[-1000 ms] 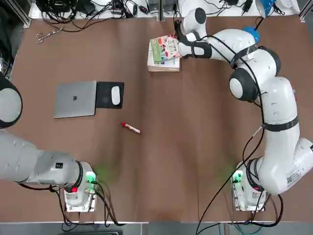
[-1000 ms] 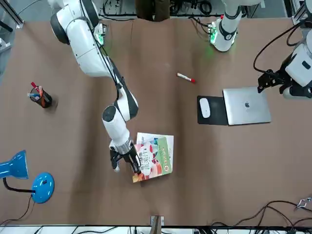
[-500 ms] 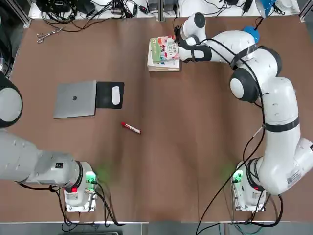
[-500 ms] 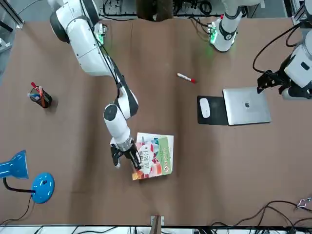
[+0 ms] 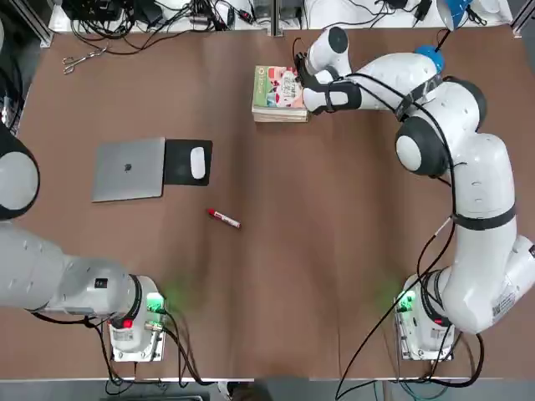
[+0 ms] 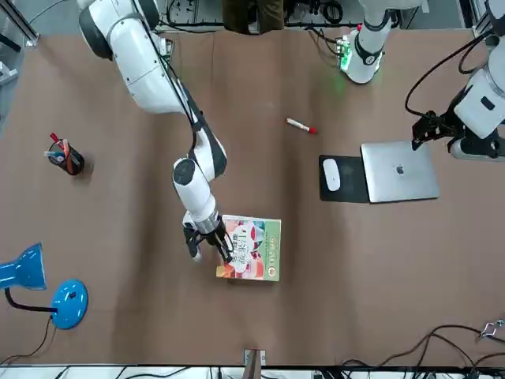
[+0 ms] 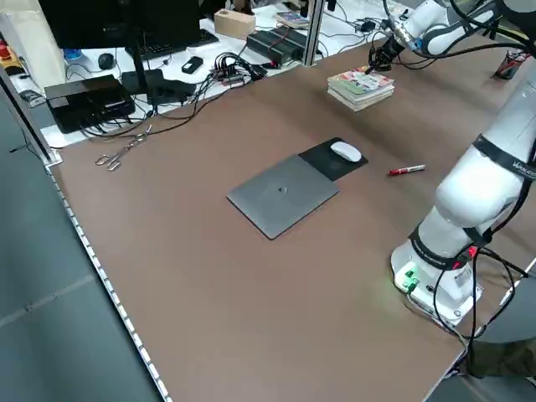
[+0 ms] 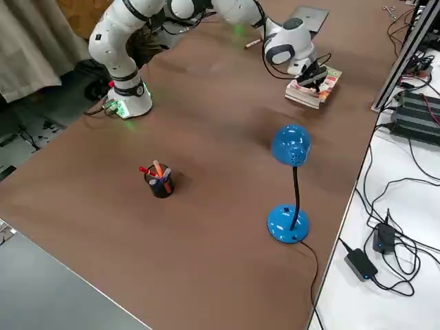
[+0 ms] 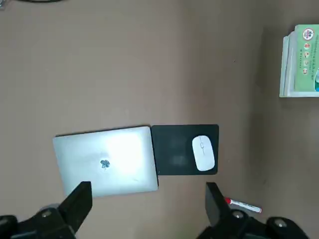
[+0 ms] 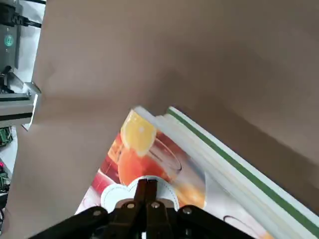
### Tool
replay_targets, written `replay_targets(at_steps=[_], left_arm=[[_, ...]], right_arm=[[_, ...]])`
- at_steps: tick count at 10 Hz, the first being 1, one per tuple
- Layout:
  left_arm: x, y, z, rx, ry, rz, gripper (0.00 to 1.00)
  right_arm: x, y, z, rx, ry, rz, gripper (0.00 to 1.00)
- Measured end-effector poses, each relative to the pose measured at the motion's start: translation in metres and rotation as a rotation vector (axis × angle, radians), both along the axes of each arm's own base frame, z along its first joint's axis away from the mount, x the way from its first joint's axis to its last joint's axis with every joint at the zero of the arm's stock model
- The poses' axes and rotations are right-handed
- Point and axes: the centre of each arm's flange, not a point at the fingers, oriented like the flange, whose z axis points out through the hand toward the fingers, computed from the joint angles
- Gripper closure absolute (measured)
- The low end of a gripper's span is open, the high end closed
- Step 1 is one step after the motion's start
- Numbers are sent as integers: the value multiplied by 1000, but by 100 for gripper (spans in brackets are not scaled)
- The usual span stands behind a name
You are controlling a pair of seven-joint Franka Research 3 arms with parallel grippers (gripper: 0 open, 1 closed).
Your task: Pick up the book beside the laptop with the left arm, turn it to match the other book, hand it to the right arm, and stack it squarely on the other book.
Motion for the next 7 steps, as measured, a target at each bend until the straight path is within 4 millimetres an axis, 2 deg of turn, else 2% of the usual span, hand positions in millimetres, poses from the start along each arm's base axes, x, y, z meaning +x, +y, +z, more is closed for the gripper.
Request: replay_targets(at_steps=[7], left_arm=[[0, -2, 0, 0, 0, -3, 0]], right_arm=[[-8, 4, 2, -4, 8, 9, 100]])
